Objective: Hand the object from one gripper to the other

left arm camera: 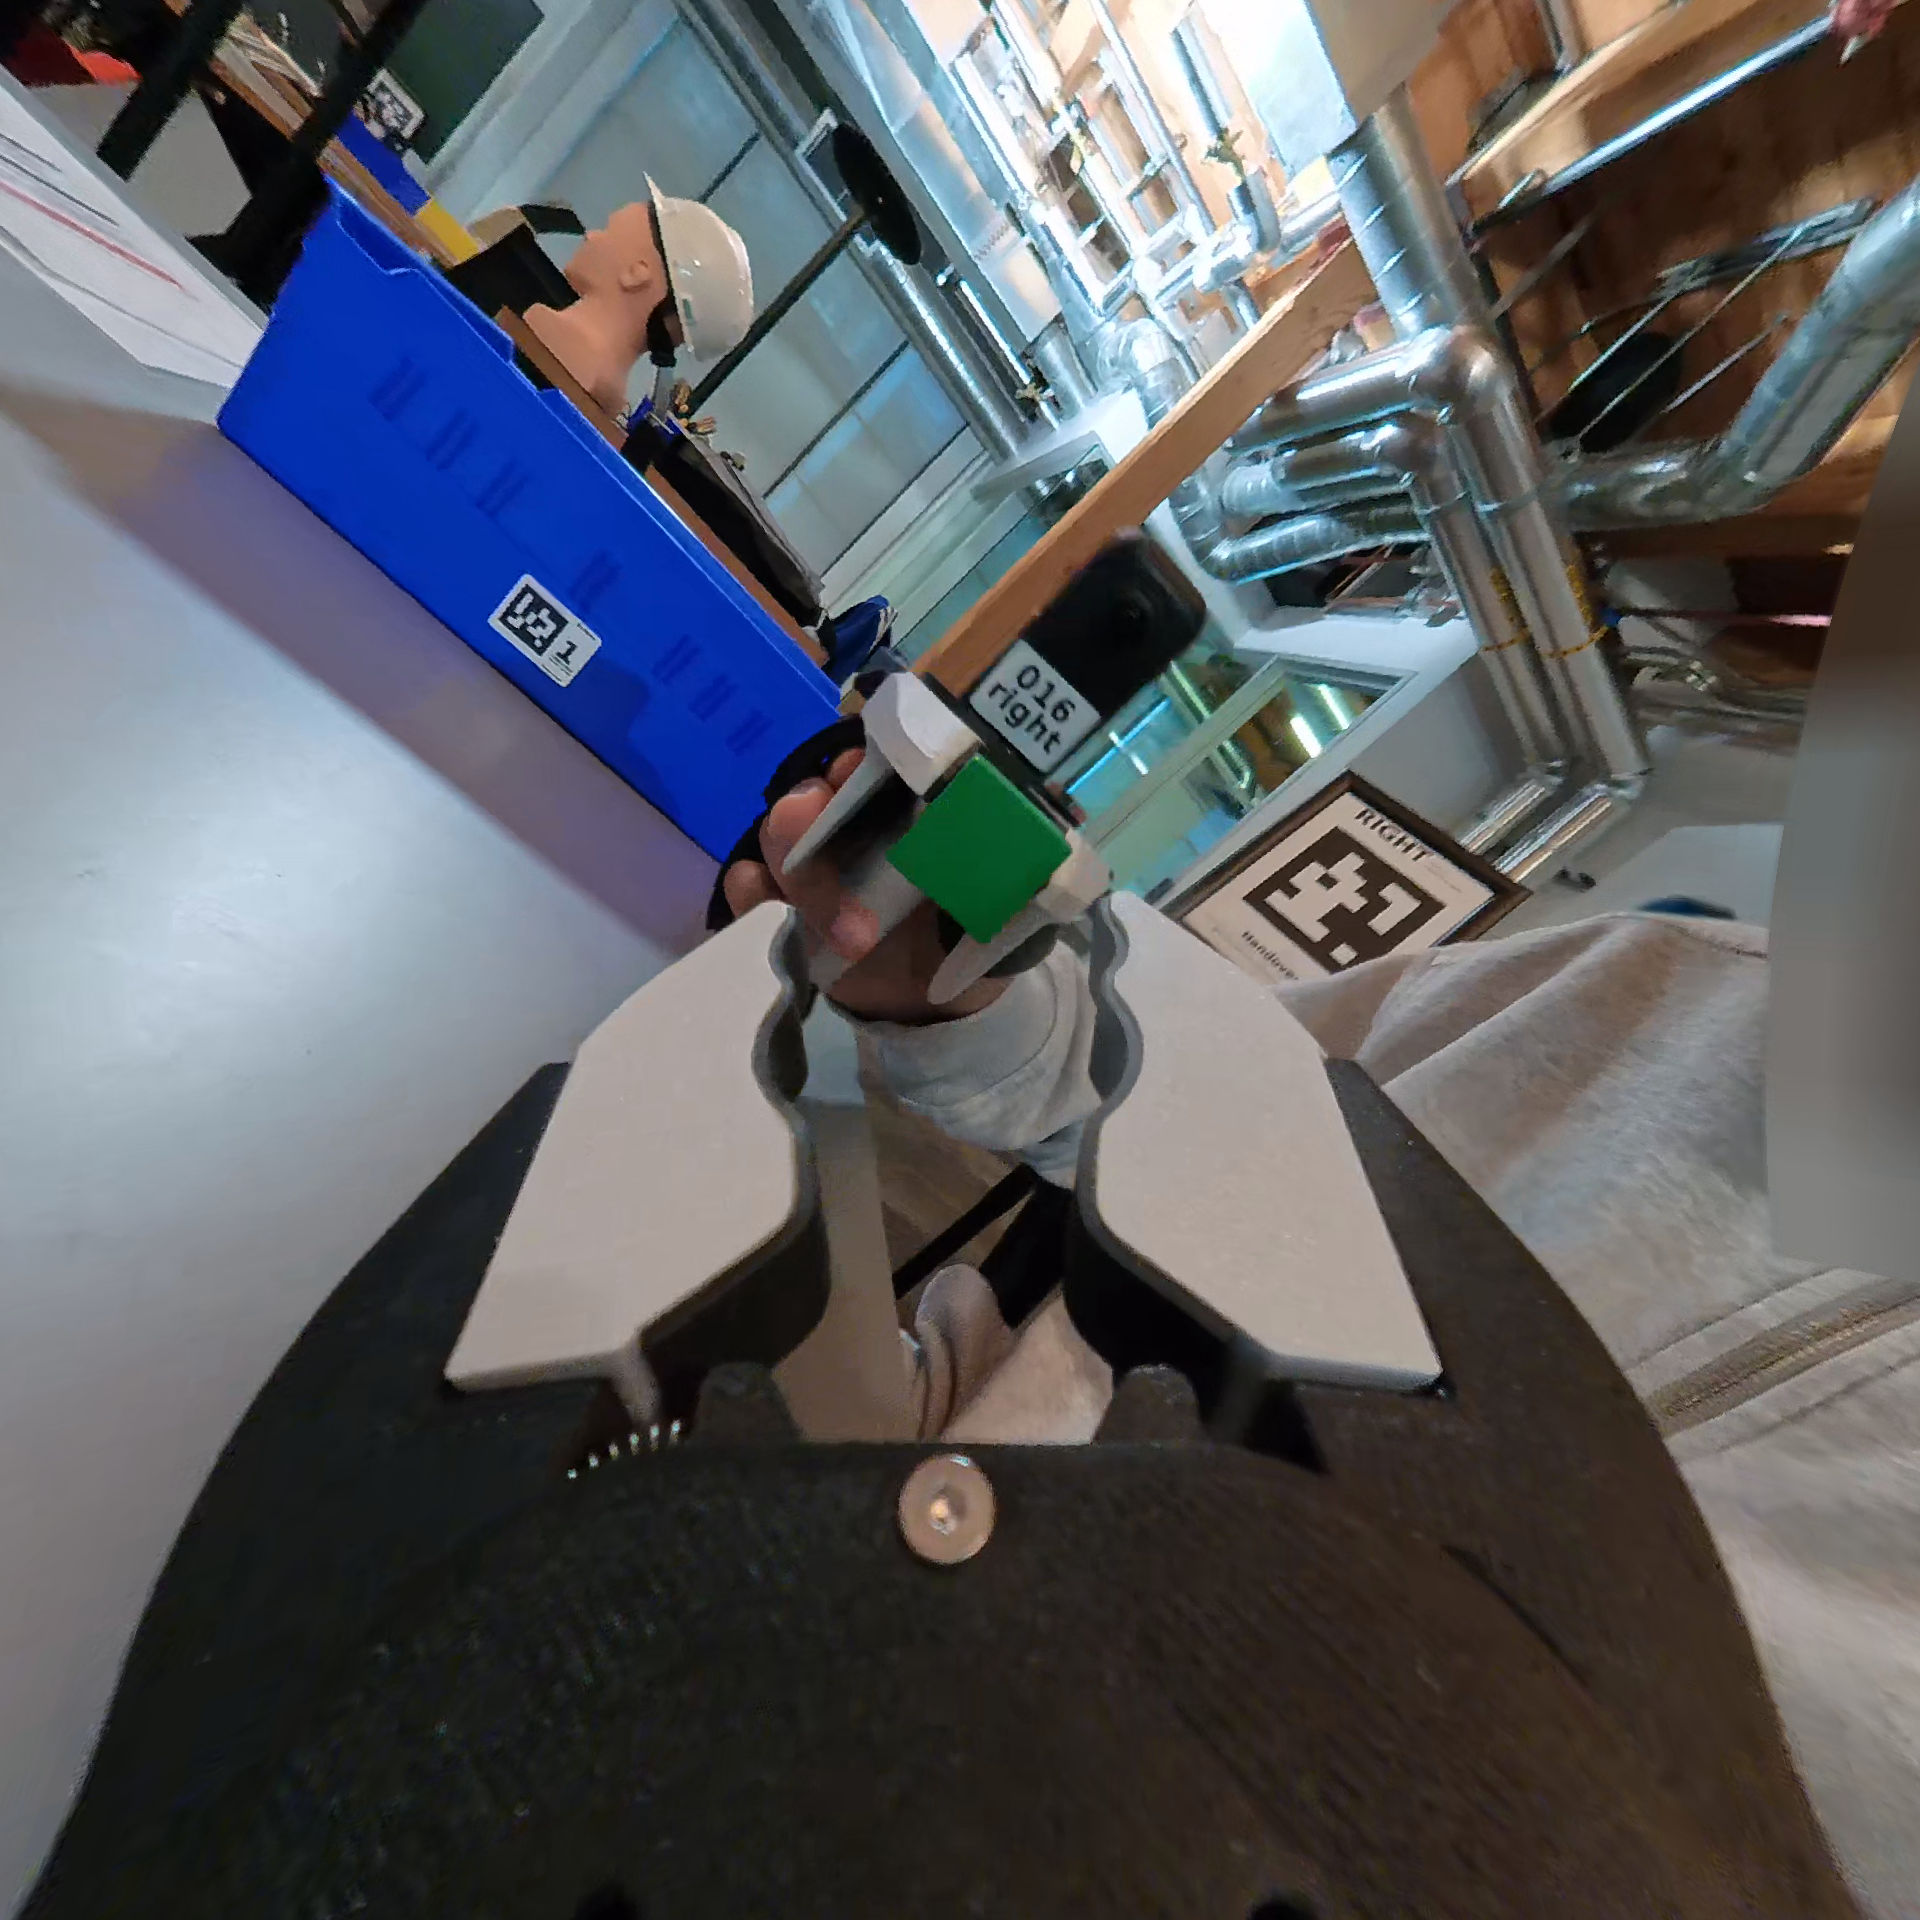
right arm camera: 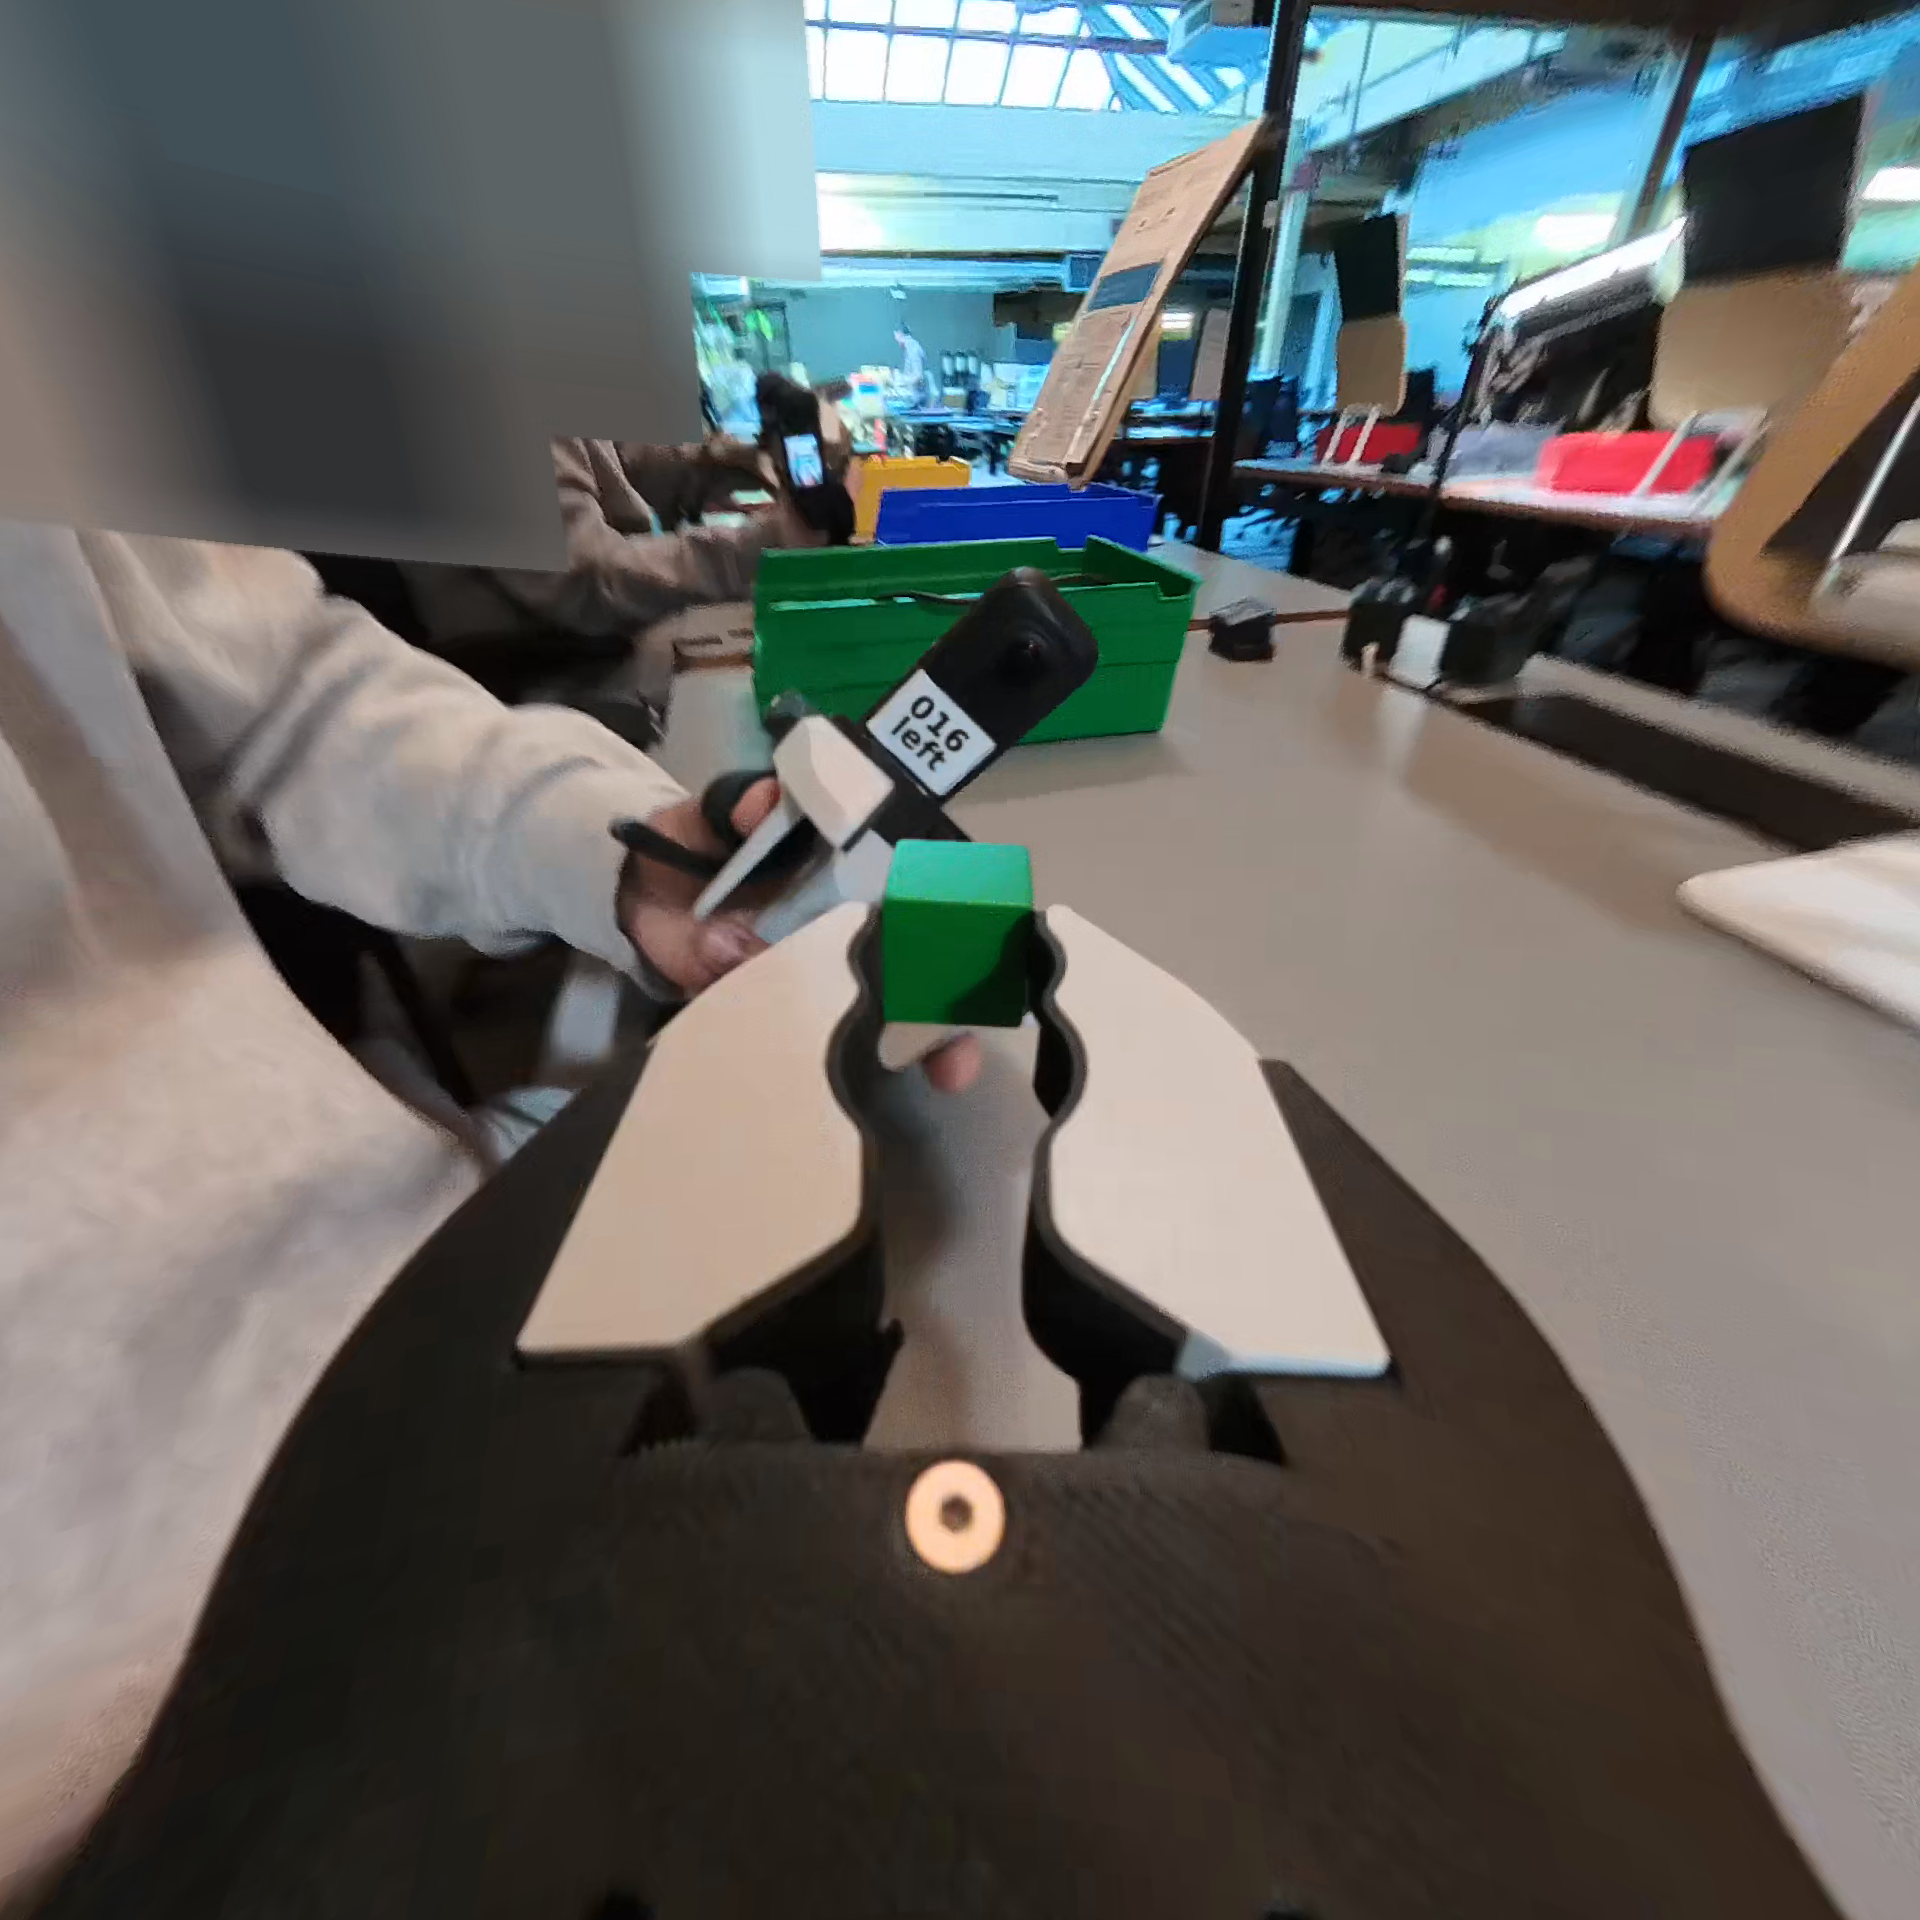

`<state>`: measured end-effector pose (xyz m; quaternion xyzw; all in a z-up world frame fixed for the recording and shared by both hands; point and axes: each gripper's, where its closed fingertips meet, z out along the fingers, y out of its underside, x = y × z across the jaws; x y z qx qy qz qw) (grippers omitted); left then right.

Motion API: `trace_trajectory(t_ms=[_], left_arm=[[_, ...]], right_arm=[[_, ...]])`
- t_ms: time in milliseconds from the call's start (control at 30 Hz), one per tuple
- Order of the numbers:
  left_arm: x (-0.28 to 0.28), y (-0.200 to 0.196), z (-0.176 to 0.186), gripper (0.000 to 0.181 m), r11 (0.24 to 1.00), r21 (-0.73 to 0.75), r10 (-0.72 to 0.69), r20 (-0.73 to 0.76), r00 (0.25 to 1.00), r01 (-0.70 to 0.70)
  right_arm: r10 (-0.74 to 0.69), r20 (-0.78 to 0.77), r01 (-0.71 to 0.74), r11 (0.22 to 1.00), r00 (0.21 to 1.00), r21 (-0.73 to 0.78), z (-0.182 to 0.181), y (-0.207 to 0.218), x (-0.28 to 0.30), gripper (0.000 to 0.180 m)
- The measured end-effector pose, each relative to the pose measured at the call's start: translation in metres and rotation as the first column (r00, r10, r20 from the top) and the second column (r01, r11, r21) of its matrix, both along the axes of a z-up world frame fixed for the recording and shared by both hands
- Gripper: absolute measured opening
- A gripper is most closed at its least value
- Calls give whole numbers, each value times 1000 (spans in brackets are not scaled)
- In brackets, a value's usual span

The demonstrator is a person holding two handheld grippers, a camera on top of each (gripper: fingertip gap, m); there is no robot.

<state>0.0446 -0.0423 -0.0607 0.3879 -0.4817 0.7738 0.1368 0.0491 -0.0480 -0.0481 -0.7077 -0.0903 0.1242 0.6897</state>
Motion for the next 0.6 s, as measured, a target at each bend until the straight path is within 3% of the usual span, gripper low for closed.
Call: trace_trajectory(t_ms=[100, 200, 600], left_arm=[[-1, -2, -1, 52, 998, 59, 15, 43, 999, -17], [-3, -5, -1, 50, 994, 109, 19, 86, 996, -29], [-4, -6, -4, 40, 985, 167, 26, 115, 993, -45]], right_arm=[[54, -242, -59, 998, 969, -16, 2, -1, 3, 27], [72, -373, -77, 997, 925, 2, 4, -2, 9, 27], [123, -466, -176, 982, 876, -71, -9, 5, -4, 27]])
